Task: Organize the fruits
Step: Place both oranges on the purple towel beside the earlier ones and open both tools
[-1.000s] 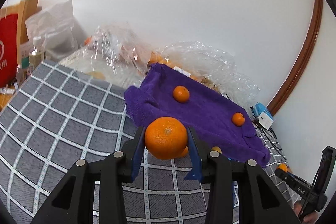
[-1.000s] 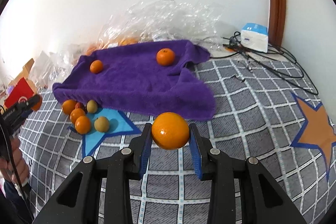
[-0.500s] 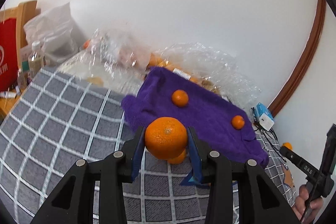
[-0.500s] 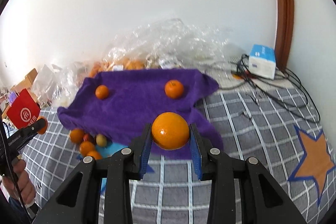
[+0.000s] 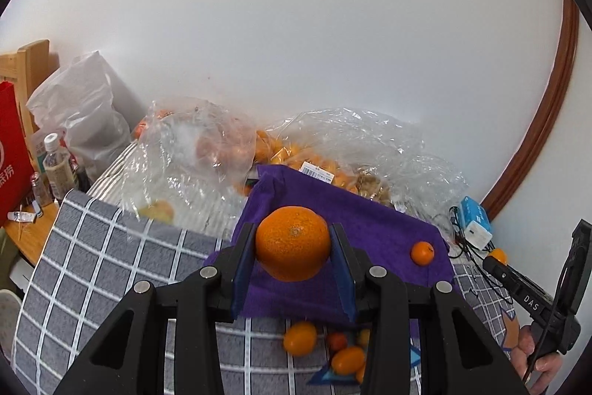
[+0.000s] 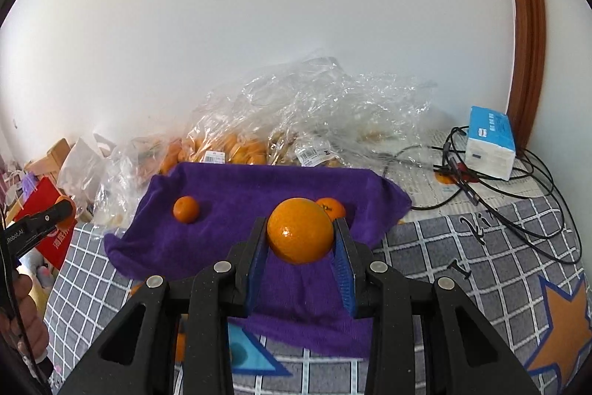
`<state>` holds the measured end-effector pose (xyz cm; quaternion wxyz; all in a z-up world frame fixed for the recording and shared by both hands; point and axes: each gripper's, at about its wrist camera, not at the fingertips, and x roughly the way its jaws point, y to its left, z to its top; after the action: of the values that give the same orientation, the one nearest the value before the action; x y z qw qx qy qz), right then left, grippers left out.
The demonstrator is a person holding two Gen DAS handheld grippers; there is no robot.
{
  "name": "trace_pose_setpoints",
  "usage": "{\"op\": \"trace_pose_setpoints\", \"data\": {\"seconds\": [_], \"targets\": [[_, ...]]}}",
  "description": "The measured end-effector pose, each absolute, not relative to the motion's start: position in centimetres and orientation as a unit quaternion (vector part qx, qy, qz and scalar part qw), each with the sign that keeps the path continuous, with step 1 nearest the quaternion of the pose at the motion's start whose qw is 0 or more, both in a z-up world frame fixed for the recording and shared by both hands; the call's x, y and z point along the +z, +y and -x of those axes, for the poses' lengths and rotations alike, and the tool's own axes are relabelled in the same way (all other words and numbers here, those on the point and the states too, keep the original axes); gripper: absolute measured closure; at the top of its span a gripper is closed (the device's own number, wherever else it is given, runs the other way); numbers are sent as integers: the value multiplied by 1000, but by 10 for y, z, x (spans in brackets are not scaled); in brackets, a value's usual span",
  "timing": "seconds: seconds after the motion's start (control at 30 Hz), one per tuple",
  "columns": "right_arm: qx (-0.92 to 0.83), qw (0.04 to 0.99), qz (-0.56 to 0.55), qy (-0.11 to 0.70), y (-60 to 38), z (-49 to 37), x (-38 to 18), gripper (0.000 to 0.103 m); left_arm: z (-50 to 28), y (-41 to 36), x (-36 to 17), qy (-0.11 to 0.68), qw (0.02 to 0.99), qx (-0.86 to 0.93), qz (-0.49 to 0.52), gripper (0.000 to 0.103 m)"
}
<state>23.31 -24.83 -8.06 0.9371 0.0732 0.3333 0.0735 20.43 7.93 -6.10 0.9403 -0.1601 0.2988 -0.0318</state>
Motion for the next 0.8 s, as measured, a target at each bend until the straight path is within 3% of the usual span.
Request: {"op": "trace_pose_setpoints", "data": {"seconds": [0.8], "targets": [[46,908,-31,416,-241,-307,-162,69,-312,52,-137,400,906,-28,137,66]]}}
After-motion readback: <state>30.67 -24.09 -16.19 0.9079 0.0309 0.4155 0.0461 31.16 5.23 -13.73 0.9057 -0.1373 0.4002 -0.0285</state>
